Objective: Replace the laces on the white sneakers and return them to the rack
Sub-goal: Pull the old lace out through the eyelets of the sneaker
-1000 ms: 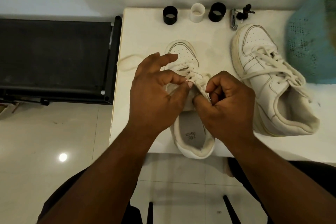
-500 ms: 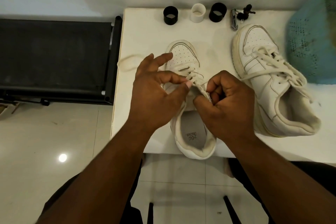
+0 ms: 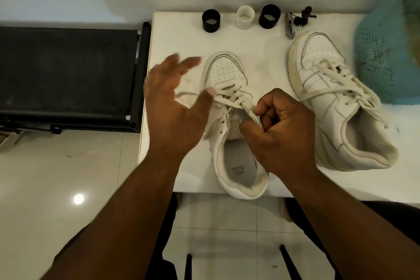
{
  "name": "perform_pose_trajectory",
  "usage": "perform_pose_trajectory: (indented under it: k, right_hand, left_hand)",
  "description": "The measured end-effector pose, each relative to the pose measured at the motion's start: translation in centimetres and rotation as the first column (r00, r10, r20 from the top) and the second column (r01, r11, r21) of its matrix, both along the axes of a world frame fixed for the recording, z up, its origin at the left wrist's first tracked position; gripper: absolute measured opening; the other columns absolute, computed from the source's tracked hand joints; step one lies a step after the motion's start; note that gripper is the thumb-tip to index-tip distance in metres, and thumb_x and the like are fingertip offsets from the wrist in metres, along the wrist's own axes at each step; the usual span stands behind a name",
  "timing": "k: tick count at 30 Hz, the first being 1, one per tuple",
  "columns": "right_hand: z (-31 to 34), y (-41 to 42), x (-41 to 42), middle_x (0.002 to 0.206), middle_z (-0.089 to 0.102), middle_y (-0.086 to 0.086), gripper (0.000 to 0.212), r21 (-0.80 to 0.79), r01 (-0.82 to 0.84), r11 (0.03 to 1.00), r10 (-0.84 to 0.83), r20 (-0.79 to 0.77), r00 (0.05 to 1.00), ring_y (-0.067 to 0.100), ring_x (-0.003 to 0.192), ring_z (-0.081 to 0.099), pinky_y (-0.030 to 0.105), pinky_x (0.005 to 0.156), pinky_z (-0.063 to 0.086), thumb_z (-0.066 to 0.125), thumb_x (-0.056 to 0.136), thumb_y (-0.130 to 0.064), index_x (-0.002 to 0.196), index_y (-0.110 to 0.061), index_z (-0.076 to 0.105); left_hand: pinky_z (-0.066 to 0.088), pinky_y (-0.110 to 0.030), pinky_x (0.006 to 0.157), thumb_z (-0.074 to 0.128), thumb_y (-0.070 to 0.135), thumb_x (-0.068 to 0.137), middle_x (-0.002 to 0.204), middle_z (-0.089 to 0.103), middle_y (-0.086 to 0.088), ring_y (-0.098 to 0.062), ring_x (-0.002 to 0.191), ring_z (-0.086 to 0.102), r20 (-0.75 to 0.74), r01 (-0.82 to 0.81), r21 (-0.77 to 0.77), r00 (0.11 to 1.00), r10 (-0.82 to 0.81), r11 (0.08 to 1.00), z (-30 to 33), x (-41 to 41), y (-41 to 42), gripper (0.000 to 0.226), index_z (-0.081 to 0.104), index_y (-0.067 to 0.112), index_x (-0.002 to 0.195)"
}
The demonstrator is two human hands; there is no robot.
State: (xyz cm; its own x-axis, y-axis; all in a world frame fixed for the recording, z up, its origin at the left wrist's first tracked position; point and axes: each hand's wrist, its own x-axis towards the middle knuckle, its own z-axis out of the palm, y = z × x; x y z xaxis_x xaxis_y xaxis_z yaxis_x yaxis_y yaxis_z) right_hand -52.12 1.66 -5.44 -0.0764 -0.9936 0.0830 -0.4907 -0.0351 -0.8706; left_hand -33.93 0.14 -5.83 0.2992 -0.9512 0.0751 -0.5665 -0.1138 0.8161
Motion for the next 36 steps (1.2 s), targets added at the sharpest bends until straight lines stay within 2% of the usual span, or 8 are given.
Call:
perform_pose_trajectory:
  k: [3, 9, 13, 17, 24, 27, 31, 36]
  right_hand:
    - [0.0, -0.1, 0.0, 0.049, 0.042, -0.004, 0.025, -0.013, 0.000, 1.000, -0.001, -0.023, 1.000, 0.015, 0.044, 0.037, 0.029, 0.046, 0.037, 0.078, 0.071, -0.015, 0.071, -0.019, 0.053]
    - [0.0, -0.1, 0.0, 0.048, 0.042, -0.005, 0.021, -0.015, -0.007, 1.000, 0.007, -0.033, 0.999, 0.014, 0.044, 0.037, 0.026, 0.046, 0.037, 0.073, 0.068, -0.018, 0.072, -0.022, 0.053]
    - [0.1, 0.0, -0.1, 0.048, 0.044, -0.003, 0.021, -0.010, 0.000, 1.000, 0.000, -0.040, 0.999, 0.017, 0.044, 0.039, 0.028, 0.046, 0.039, 0.073, 0.067, -0.015, 0.071, -0.021, 0.053]
    - [0.1, 0.0, 0.0, 0.047, 0.044, -0.003, 0.018, -0.014, 0.010, 1.000, -0.011, -0.045, 0.999, 0.017, 0.044, 0.039, 0.029, 0.046, 0.040, 0.071, 0.066, -0.015, 0.070, -0.019, 0.054]
    - [0.2, 0.0, 0.0, 0.048, 0.045, 0.000, 0.018, 0.008, 0.023, 1.000, -0.022, -0.038, 0.999, 0.019, 0.045, 0.040, 0.031, 0.046, 0.041, 0.071, 0.066, -0.014, 0.070, -0.020, 0.054]
    - [0.1, 0.0, -0.1, 0.048, 0.045, 0.000, 0.017, 0.006, 0.026, 1.000, -0.025, -0.046, 0.999, 0.019, 0.045, 0.040, 0.032, 0.046, 0.041, 0.070, 0.066, -0.014, 0.070, -0.019, 0.054]
    - [0.2, -0.1, -0.1, 0.048, 0.045, 0.000, 0.017, 0.003, 0.025, 1.000, -0.025, -0.046, 0.999, 0.019, 0.045, 0.040, 0.034, 0.047, 0.040, 0.070, 0.066, -0.016, 0.071, -0.019, 0.055]
    - [0.2, -0.1, -0.1, 0.048, 0.045, 0.001, 0.018, -0.007, 0.013, 1.000, -0.014, -0.059, 0.998, 0.020, 0.044, 0.039, 0.035, 0.047, 0.040, 0.071, 0.066, -0.016, 0.071, -0.019, 0.054]
  left_hand:
    - [0.030, -0.045, 0.120, 0.076, 0.043, 0.082, 0.141, 0.056, 0.012, -0.014, 0.143, 0.038, -0.027, 0.258, 0.032, 0.966, -0.258, 0.966, 0.0, -1.1, 0.2, 0.025, 0.073, 0.040, 0.107]
    - [0.031, -0.010, 0.102, 0.073, 0.037, 0.089, 0.117, 0.062, 0.016, -0.004, 0.121, 0.050, 0.066, 0.132, 0.000, 0.989, -0.131, 0.991, -0.5, -1.0, 0.1, 0.008, 0.073, 0.030, 0.086]
    - [0.048, -0.033, 0.100, 0.067, 0.041, 0.096, 0.099, 0.055, 0.026, -0.002, 0.104, 0.058, 0.032, -0.142, -0.016, 0.989, 0.143, 0.990, -0.5, 0.0, -0.2, 0.009, 0.061, 0.039, 0.089]
    - [0.050, -0.031, 0.101, 0.065, 0.042, 0.098, 0.101, 0.062, 0.016, 0.001, 0.095, 0.059, -0.007, -0.316, 0.016, 0.949, 0.317, 0.948, -0.6, 0.8, -0.6, 0.008, 0.063, 0.037, 0.092]
    - [0.058, -0.046, 0.093, 0.062, 0.053, 0.094, 0.104, 0.071, -0.002, -0.020, 0.100, 0.069, -0.139, -0.485, 0.120, 0.856, 0.499, 0.866, -2.5, 3.1, -1.2, 0.026, 0.069, 0.027, 0.095]
    - [0.054, -0.040, 0.099, 0.072, 0.046, 0.090, 0.119, 0.065, 0.011, -0.013, 0.114, 0.062, -0.087, -0.322, 0.063, 0.941, 0.327, 0.945, -1.8, 1.9, -0.9, 0.021, 0.066, 0.037, 0.109]
    - [0.035, -0.048, 0.117, 0.075, 0.049, 0.085, 0.144, 0.052, 0.015, -0.016, 0.144, 0.037, -0.034, 0.246, 0.009, 0.969, -0.245, 0.969, -1.0, -0.1, -0.3, 0.031, 0.070, 0.041, 0.114]
    - [0.035, -0.028, 0.112, 0.074, 0.038, 0.089, 0.124, 0.061, 0.017, -0.013, 0.134, 0.046, 0.058, 0.196, -0.058, 0.979, -0.193, 0.979, -0.9, -0.6, -0.1, 0.008, 0.073, 0.030, 0.087]
